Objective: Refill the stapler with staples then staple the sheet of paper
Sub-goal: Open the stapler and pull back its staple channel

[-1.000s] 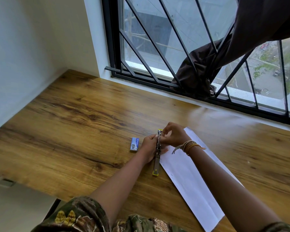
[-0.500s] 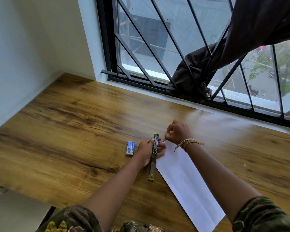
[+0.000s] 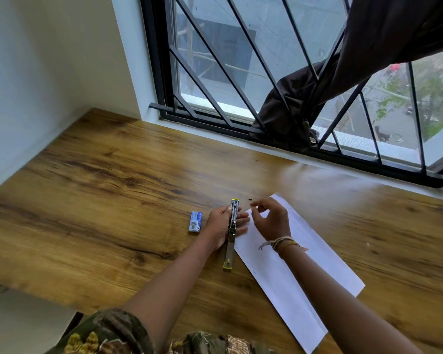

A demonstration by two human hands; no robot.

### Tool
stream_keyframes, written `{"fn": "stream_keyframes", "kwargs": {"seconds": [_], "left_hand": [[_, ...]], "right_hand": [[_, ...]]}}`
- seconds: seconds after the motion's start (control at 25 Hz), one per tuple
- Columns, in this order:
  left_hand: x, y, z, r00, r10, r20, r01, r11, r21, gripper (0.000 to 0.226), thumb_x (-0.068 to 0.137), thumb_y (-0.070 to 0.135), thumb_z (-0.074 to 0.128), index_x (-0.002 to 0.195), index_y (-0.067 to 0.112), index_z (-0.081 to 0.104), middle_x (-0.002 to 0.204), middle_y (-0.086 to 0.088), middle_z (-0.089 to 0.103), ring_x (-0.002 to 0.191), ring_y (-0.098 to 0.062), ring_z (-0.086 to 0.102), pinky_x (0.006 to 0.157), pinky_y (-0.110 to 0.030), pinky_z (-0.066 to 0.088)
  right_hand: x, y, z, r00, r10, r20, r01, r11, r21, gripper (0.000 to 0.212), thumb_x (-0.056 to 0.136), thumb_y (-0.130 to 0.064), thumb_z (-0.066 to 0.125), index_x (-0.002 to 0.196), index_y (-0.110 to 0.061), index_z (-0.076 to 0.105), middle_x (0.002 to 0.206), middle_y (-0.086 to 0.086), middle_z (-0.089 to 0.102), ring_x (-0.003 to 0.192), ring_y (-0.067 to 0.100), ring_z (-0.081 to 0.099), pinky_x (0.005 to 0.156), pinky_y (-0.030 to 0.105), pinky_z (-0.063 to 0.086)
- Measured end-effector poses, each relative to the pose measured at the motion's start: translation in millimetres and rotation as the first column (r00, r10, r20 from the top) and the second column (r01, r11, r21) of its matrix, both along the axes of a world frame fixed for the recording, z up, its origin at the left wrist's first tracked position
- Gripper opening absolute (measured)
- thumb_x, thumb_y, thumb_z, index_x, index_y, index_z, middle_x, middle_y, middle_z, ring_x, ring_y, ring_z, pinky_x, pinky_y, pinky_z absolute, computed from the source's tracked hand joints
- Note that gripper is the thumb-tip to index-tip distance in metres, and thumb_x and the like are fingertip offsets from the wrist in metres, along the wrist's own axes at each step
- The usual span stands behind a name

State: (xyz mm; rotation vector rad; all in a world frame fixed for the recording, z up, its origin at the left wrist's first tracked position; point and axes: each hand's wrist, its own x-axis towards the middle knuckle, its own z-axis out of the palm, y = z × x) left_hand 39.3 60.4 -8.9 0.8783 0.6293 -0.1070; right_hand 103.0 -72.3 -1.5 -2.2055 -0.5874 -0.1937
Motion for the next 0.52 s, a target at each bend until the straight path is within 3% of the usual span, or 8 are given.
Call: {"fn": "stream_keyframes", "kwargs": {"seconds": [0.24,0.4,0.52], "left_hand": [[0.4,-2.8,-2.2,0.999,0.039,0.015,-0.04,0.996,0.084,0.031,0.103,0.012,0.036,0.11,-0.005,0.06,0.083,-0.015,0.07,0.059,-0.017,0.071,0.055,-0.031,0.061],[-0.3,-2.5,-6.3,0.998,0.04,0.041,-0.044,0.995,0.092,0.028,0.102,0.008,0.039,0.098,-0.001,0.065,0.073,-0.005,0.076,0.062,-0.017,0.073,0.053,-0.027,0.059],[-0.3,-1.4,-10.2,0.998,0.026,0.053,-0.031,0.995,0.098,0.027,0.101,0.007,0.04,0.106,-0.005,0.064,0.079,-0.006,0.076,0.067,-0.019,0.073,0.059,-0.03,0.061]], "right_hand": [[-39.1,-3.5,-1.0,0.972,0.224,-0.066,-0.226,0.974,-0.023,0.025,0.073,-0.009,0.069,0.095,-0.021,0.071,0.084,-0.001,0.069,0.076,0.011,0.062,0.069,0.028,0.055],[-42.6,-3.8,1.0,0.97,0.227,-0.09,-0.23,0.973,-0.019,0.026,0.073,-0.011,0.073,0.099,-0.019,0.072,0.091,0.004,0.069,0.078,0.014,0.064,0.07,0.031,0.057],[-41.4,-4.3,2.6,0.961,0.248,-0.118,-0.256,0.965,-0.053,0.024,0.074,-0.012,0.074,0.097,-0.018,0.073,0.094,0.004,0.07,0.079,0.011,0.062,0.07,0.024,0.054]]}}
